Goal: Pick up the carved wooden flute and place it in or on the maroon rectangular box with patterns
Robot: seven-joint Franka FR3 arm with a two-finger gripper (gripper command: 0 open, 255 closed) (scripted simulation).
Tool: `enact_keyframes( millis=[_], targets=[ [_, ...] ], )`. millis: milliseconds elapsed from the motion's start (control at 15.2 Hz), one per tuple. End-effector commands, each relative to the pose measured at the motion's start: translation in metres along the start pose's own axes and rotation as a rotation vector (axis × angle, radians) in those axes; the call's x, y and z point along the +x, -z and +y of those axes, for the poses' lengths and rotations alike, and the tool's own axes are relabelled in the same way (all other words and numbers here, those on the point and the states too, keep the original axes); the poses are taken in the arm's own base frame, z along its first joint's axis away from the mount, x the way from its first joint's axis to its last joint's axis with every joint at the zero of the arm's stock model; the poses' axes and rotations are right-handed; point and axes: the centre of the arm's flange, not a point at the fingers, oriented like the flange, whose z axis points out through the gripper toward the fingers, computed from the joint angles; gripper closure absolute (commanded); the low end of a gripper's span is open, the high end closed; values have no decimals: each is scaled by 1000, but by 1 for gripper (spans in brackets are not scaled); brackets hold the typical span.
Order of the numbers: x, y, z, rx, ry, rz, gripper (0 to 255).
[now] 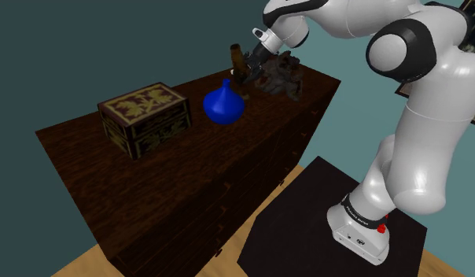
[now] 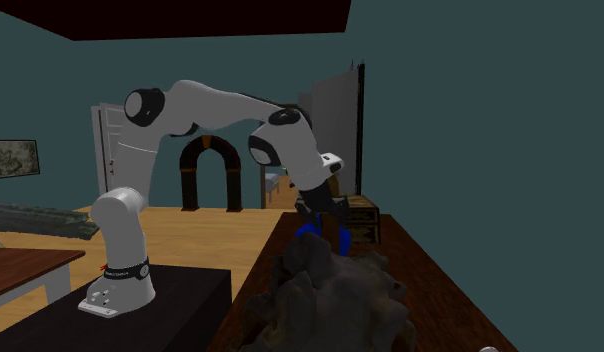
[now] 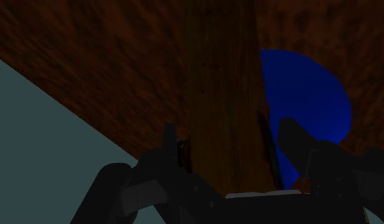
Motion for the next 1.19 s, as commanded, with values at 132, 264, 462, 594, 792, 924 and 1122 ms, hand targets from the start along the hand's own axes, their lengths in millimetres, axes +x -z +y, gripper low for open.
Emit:
enact_keyframes(
  millis=[132,264,462,594,792,924,1122],
  targets=[
    [11,19,3,-1,0,0,255],
    [17,28,5,-1,0,0,255],
    [25,41,7,-1,0,0,255],
    [31,50,9,-1,0,0,255],
    [39,63,11,-1,0,0,255],
    [45,72,13,-1,0,0,255],
    [53,85,15,-1,0,0,255]
  ],
)
